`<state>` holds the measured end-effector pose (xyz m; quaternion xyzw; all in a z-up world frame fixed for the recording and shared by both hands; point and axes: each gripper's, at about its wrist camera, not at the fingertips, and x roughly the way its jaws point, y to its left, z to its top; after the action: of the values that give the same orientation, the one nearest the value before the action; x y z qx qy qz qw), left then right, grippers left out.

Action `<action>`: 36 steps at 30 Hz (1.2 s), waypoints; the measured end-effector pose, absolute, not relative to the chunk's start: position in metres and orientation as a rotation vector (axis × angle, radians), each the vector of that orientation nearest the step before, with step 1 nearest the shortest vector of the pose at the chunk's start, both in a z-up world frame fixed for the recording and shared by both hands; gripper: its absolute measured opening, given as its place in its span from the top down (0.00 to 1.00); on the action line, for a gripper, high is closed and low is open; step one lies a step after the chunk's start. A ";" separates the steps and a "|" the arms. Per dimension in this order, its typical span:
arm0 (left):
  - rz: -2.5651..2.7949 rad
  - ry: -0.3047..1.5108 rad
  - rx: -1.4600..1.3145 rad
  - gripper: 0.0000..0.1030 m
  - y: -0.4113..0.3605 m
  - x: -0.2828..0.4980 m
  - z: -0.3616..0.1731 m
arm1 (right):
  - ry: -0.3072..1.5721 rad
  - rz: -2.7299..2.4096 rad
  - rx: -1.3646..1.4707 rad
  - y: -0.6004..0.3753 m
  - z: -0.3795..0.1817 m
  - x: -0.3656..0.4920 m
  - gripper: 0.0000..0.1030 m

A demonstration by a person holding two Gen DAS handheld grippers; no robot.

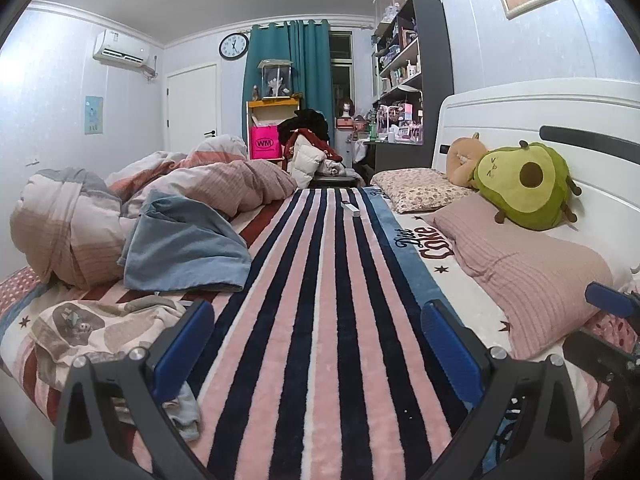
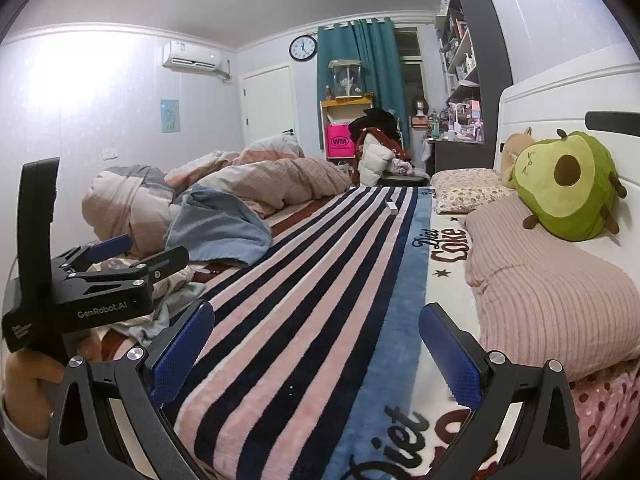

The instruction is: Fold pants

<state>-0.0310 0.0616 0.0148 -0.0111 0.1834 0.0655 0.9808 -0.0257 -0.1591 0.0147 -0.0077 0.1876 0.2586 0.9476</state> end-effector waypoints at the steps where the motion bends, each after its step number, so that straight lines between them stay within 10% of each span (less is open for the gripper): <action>1: 0.131 0.369 -0.022 0.01 0.061 -0.030 0.015 | 0.384 0.526 -0.017 -0.159 0.014 -0.026 0.01; 36: 0.129 0.367 -0.024 0.01 0.059 -0.035 0.016 | 0.399 0.513 -0.015 -0.163 0.004 -0.023 0.01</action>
<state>-0.0353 0.0588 0.0155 -0.0118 0.1826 0.0642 0.9810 -0.0227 -0.1630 0.0045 -0.0074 0.1961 0.2522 0.9475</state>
